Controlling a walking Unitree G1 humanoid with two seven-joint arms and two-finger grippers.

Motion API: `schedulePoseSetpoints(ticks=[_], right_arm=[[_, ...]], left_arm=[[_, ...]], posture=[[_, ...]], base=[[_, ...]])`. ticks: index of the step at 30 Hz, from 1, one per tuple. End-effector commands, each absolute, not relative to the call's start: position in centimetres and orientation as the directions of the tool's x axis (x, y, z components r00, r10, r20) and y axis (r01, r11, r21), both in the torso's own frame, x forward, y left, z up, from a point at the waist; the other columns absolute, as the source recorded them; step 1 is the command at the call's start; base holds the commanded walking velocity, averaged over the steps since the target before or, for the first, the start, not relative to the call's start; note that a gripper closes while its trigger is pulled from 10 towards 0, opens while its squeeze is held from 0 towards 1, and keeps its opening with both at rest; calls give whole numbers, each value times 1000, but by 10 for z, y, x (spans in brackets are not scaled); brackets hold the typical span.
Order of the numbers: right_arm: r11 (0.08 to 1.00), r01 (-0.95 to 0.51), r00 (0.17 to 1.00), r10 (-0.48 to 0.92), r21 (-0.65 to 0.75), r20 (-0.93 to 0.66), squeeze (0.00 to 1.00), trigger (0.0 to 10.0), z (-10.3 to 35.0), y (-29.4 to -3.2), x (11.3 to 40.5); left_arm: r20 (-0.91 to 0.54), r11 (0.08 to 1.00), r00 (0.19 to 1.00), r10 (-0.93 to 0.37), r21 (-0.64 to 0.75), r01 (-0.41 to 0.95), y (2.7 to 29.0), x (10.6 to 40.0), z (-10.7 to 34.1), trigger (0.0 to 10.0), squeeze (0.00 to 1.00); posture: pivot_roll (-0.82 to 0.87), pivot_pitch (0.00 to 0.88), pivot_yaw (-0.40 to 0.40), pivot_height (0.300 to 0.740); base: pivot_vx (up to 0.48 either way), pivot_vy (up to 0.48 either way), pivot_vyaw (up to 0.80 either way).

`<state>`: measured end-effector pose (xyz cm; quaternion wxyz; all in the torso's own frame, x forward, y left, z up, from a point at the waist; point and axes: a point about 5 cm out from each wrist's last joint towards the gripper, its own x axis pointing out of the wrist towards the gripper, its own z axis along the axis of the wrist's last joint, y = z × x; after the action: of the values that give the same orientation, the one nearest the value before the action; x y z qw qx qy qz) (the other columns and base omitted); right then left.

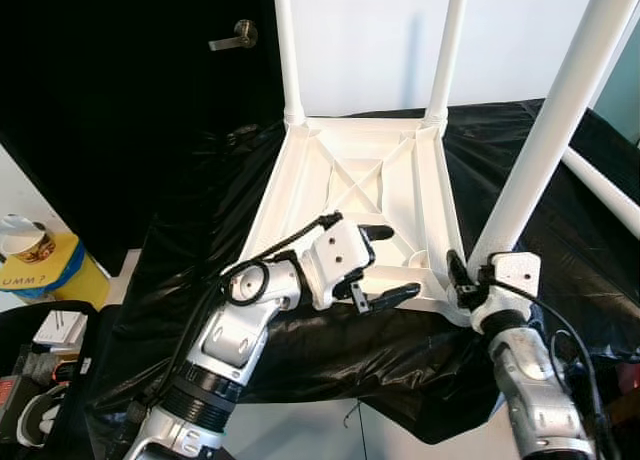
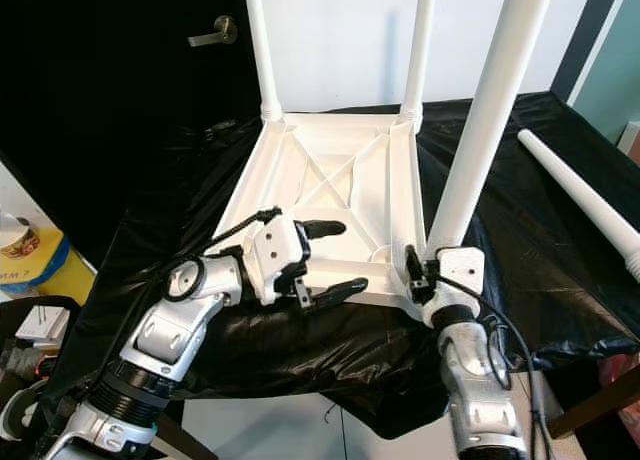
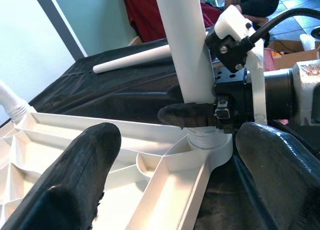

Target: Building children table

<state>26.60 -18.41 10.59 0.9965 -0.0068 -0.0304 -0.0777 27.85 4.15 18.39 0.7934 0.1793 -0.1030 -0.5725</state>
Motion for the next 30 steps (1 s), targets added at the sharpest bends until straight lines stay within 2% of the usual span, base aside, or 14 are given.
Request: schedulePoseSetpoints(ticks=[1, 9, 23, 24, 30], right_arm=[[948, 318, 944, -316, 10, -92, 0, 10000, 77, -189, 256], [939, 339, 939, -334, 55, -82, 0, 10000, 80, -180, 257], [965, 252, 966, -255, 75, 38, 0, 10000, 100, -170, 260], [968, 241, 968, -245, 73, 54, 1000, 10000, 103, -172, 260], [987, 155, 981, -159, 44, 114, 1000, 10000, 112, -182, 259]], left_arm=[[-34, 333, 376, -926, 398, 855, 44, 279, 182, 10000, 0], [-32, 337, 379, -925, 398, 853, 44, 280, 182, 10000, 0], [-27, 342, 385, -923, 403, 849, 44, 282, 184, 10000, 0], [-26, 345, 387, -922, 402, 848, 44, 282, 184, 10000, 0], [-24, 350, 392, -920, 399, 847, 44, 281, 183, 10000, 0]], posture=[[-166, 0, 60, 740], [-171, 0, 65, 740], [-173, 3, 61, 740], [-173, 4, 58, 740], [-176, 4, 56, 740]], base=[[0, 0, 0], [0, 0, 0], [0, 0, 0], [0, 0, 0], [0, 0, 0]])
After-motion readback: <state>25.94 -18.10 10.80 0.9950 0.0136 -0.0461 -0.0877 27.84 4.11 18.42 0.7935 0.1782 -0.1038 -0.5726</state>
